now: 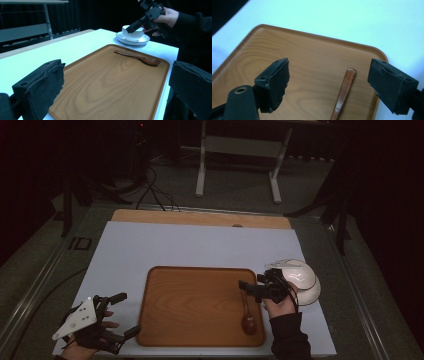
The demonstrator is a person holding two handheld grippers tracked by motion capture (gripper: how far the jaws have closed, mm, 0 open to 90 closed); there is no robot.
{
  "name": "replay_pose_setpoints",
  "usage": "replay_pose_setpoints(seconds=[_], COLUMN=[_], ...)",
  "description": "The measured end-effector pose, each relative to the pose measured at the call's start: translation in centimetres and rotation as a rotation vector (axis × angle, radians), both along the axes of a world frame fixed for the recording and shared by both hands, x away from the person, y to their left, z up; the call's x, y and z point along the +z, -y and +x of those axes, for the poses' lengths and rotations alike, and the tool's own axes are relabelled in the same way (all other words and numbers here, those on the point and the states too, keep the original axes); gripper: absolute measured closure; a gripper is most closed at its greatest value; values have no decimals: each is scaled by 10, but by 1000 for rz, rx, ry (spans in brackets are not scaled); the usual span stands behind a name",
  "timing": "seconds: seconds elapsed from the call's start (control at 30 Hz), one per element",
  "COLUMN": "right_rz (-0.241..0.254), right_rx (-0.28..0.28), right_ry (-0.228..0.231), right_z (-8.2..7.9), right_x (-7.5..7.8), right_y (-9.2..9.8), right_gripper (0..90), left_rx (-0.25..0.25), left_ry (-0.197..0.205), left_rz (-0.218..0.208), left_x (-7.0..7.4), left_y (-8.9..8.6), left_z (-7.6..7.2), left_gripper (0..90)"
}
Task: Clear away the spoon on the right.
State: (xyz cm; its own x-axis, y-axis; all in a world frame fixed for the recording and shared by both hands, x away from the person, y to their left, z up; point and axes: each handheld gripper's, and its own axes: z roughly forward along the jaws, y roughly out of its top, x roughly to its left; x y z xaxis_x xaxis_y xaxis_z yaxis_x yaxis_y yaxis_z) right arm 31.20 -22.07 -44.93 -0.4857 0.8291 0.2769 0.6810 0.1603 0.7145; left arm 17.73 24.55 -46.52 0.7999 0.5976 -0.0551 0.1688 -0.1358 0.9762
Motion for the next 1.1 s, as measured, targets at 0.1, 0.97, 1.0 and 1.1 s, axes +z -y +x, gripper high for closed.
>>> replay_pose_setpoints(seconds=[0.1,0.97,1.0,1.1], right_rz=[12,55,50,50], right_rx=[9,101,102,99], right_ry=[18,116,118,115], right_z=[-7,-50,-51,-51], right_x=[4,-15,-17,-22], right_y=[5,59,60,63], right_gripper=[173,173,173,173], left_rx=[-2,0,0,-3], left_ry=[2,-2,-2,-3], left_rz=[1,6,5,7], left_x=[0,-1,-1,-1], left_y=[0,1,1,1], left_z=[0,0,0,1], left_gripper=[0,0,0,0])
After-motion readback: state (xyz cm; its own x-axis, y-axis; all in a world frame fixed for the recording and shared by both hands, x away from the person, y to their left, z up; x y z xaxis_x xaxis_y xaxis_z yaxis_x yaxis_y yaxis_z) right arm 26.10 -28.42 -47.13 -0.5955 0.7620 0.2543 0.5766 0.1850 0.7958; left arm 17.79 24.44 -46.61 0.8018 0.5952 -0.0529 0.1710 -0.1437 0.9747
